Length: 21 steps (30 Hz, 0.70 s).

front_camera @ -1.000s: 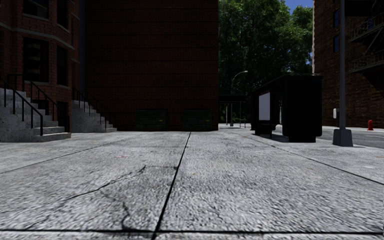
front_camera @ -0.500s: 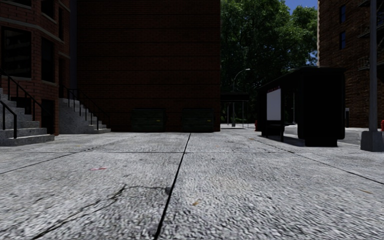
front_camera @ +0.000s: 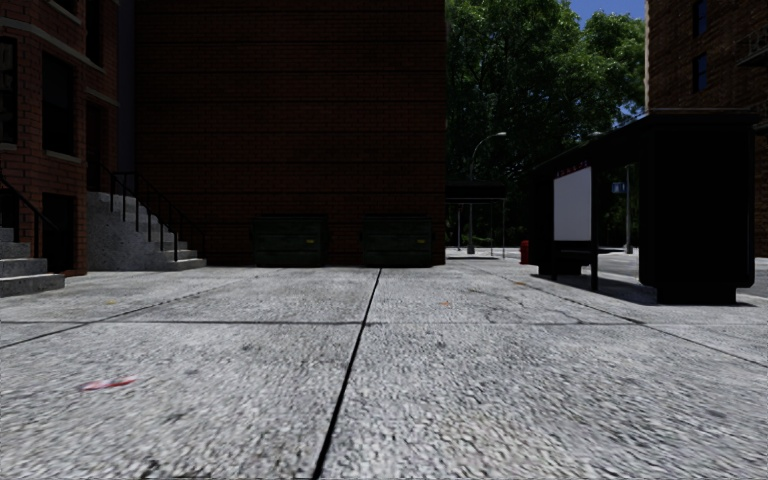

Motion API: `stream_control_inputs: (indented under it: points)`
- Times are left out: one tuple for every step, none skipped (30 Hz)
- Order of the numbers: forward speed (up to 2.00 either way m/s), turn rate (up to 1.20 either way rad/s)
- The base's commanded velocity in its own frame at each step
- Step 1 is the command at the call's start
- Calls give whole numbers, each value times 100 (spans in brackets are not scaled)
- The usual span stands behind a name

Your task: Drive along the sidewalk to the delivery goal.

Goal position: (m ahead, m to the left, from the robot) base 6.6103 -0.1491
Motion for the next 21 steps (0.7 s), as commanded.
stream_control_inputs:
  points:
    - [200,0]
    - [200,0]
    - [200,0]
    - [200,0]
    - [200,0]
    - [200,0]
    - [200,0]
    - [200,0]
    - [200,0]
    - [200,0]
    - [200,0]
    - [200,0]
    - [200,0]
    - [200,0]
    - [200,0]
    - [200,0]
    - [200,0]
    - [200,0]
    - [200,0]
    - [200,0]
    - [200,0]
